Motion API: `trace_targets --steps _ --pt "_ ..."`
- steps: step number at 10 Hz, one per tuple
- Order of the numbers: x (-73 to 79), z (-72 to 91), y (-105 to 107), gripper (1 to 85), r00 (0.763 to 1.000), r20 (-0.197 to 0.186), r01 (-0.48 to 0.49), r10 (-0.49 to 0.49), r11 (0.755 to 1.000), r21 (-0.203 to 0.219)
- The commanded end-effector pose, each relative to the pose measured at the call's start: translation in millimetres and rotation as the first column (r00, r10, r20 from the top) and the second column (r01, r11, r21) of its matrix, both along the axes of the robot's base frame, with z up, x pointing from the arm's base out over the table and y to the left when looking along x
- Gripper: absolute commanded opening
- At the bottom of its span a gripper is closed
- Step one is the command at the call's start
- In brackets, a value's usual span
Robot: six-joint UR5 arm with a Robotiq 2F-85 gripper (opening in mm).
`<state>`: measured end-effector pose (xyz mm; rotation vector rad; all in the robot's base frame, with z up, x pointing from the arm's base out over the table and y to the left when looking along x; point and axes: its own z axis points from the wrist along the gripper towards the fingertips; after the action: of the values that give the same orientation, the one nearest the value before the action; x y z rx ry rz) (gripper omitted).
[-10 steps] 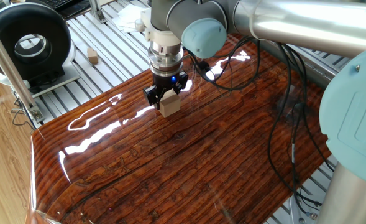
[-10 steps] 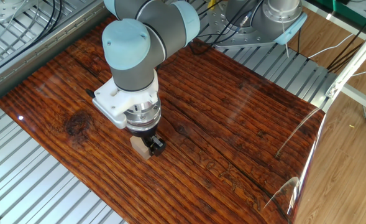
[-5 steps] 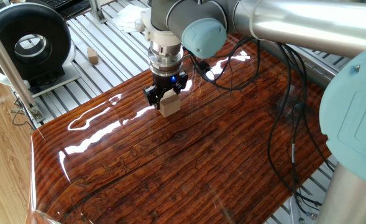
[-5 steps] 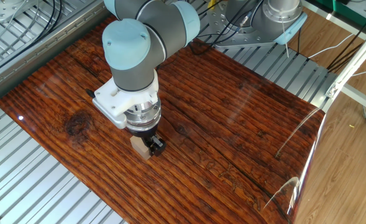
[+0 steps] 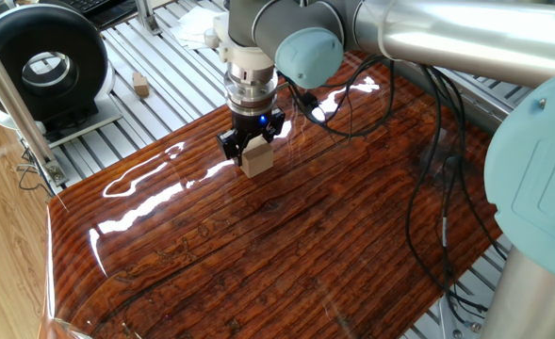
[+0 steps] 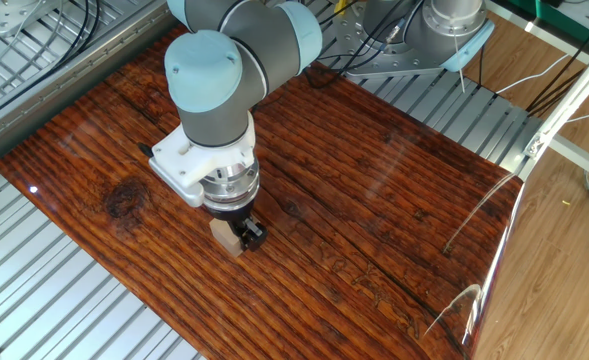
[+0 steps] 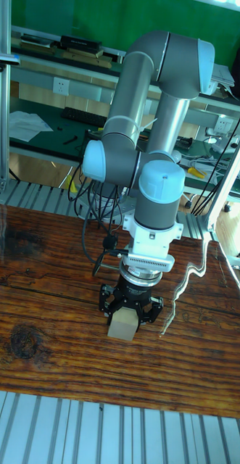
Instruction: Hold a small block with the gripper and sweep it from left to right on the table
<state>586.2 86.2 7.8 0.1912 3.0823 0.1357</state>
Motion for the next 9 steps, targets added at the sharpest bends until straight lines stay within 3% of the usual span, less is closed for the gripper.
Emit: trace_targets --steps 1,9 --pt "1.3 2.8 4.8 1.0 1.0 -0.001 0.012 -0.012 1.0 0.009" --pt "3.9 -0.1 12.8 1.0 1.0 0.0 0.025 -0.025 1.0 -0.001"
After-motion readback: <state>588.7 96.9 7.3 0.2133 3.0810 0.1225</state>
